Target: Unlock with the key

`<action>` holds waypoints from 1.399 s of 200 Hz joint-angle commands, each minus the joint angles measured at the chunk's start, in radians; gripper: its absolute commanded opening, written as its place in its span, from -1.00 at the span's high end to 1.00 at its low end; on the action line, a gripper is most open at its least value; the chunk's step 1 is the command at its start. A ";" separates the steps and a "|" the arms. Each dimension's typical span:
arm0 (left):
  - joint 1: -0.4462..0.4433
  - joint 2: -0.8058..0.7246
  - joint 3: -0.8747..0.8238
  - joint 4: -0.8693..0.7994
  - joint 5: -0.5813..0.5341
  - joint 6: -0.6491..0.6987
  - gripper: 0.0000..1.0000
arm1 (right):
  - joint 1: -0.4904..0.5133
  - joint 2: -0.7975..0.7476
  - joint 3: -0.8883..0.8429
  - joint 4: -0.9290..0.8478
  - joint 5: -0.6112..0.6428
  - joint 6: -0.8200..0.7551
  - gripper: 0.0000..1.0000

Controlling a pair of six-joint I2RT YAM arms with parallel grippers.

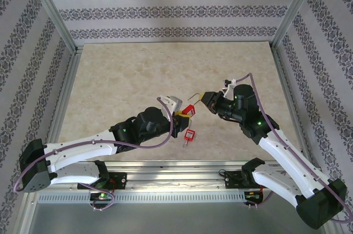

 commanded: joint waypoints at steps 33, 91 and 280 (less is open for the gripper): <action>0.034 -0.016 -0.034 0.033 0.073 -0.058 0.78 | 0.001 0.014 0.002 0.085 -0.014 -0.050 1.00; 0.095 -0.013 -0.105 0.126 0.069 -0.120 -0.31 | -0.007 0.021 0.030 0.016 0.012 -0.085 1.00; 0.207 -0.106 -0.198 0.073 0.079 -0.054 -0.99 | -0.145 0.164 -0.003 -0.228 0.194 -0.308 1.00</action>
